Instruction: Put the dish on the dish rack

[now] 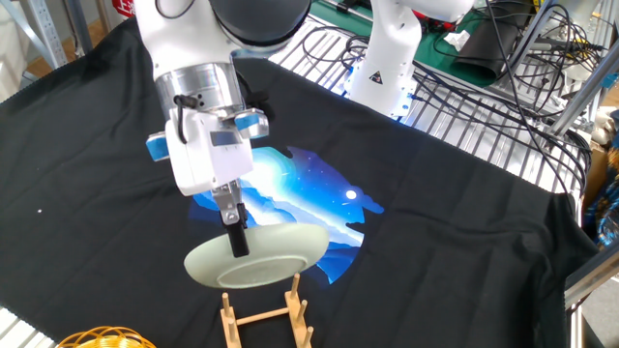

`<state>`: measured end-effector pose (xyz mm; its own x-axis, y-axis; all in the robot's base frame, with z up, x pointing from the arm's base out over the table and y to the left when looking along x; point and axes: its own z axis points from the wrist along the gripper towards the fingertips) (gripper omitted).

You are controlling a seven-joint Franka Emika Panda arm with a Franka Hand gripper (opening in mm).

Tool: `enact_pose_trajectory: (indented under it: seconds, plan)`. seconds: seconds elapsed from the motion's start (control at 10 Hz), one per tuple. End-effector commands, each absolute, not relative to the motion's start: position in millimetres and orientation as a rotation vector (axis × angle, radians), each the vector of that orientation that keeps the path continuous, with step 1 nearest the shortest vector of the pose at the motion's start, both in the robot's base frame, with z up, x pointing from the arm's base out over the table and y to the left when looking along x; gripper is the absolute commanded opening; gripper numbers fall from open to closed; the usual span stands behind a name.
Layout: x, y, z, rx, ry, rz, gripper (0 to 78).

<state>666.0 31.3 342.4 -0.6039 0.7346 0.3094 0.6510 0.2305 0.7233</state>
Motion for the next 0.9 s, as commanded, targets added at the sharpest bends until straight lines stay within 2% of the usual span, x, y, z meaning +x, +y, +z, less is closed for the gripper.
enact_pose_trajectory:
  seconds: [0.1, 0.9]
  plan:
    - [670.6, 34.3, 338.5, 1.336, 2.358, 1.345, 1.1]
    - [676.7, 40.2, 322.1, 1.332, 2.321, 1.38, 1.1]
